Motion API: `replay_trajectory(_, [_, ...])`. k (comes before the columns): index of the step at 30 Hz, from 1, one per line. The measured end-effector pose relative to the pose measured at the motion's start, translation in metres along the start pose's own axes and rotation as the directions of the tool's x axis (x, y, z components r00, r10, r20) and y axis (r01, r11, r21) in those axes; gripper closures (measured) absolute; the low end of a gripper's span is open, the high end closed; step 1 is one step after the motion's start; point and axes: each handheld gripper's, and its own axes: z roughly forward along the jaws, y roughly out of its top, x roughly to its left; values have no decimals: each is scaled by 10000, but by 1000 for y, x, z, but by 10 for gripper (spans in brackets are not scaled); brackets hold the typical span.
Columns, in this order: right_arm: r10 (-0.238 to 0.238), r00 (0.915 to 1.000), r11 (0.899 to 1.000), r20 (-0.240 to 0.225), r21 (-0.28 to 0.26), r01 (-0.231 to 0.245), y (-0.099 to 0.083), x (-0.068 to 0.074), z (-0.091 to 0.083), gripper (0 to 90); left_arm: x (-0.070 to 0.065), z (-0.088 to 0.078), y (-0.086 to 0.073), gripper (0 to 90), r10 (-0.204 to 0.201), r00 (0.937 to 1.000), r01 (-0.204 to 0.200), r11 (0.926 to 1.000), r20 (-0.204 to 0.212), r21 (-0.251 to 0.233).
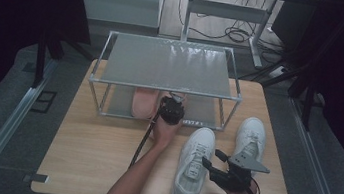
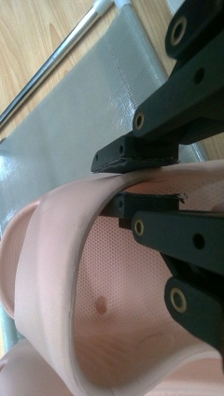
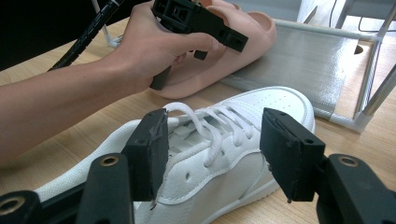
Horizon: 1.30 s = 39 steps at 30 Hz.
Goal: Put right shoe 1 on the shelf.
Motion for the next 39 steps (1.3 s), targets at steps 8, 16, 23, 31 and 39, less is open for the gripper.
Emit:
replay_trajectory(8, [-15, 10000, 10000, -11, 13, 15, 0, 1, 0, 423, 3, -17, 0, 649, 352, 9994, -352, 9993, -7, -145])
replay_trajectory(16, [-76, 10000, 10000, -37, 64, 76, 0, 3, 1, 422, -3, -46, -16, 641, -289, 9994, 294, 9990, 170, -337])
replay_trajectory(23, [-97, 9999, 9999, -60, 54, 97, 0, 5, 2, 422, -9, -74, -27, 721, 477, 9964, -440, 9976, 697, -541])
replay_trajectory(31, [-113, 9999, 9999, -51, 61, 114, 0, 6, 2, 422, -10, -91, -41, 859, 861, 9875, -803, 9956, 1320, -481])
replay_trajectory(39, [-164, 9998, 9998, -74, 127, 165, 0, 7, 3, 422, -14, -100, -67, 898, 1071, 9751, -1054, 9943, 1944, -188])
